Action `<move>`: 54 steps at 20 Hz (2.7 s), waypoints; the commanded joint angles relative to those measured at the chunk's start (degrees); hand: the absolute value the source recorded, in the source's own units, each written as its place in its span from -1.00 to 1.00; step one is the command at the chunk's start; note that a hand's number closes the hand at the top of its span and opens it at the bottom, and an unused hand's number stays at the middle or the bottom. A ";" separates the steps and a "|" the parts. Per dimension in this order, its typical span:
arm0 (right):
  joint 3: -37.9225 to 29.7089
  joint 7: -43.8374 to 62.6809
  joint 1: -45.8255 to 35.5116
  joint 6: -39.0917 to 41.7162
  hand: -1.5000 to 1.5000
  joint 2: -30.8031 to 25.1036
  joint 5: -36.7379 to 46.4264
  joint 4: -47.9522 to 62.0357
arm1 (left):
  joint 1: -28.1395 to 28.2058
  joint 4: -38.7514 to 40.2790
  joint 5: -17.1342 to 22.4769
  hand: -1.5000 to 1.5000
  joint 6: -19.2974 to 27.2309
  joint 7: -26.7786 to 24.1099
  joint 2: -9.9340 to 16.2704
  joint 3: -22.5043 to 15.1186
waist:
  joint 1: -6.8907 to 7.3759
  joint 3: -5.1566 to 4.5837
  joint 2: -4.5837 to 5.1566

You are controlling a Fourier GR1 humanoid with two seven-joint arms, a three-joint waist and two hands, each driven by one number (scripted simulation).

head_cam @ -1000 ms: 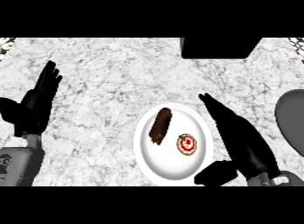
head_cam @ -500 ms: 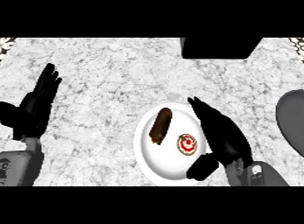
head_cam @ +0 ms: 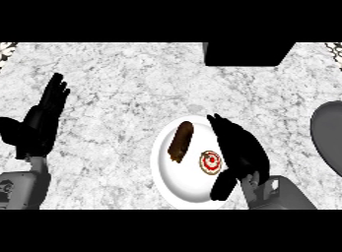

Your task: Pick the cupcake from the plate and place it in the pan

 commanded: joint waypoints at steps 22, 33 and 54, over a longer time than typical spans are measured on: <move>-5.29 -11.00 2.93 7.22 1.00 8.35 9.02 15.10 | -3.92 4.14 -2.99 0.00 -0.64 -0.38 -2.98 3.13 | -0.19 0.01 0.02; -1.80 -17.48 9.17 5.61 1.00 7.62 15.97 10.62 | -0.53 -1.54 -2.34 0.00 -3.54 2.54 -2.02 3.88 | -0.31 0.02 -0.08; 1.28 -6.70 24.88 -11.94 1.00 -2.15 39.56 -35.35 | -1.33 1.30 -5.22 0.00 -1.49 0.59 -4.39 2.38 | -0.90 0.02 -0.22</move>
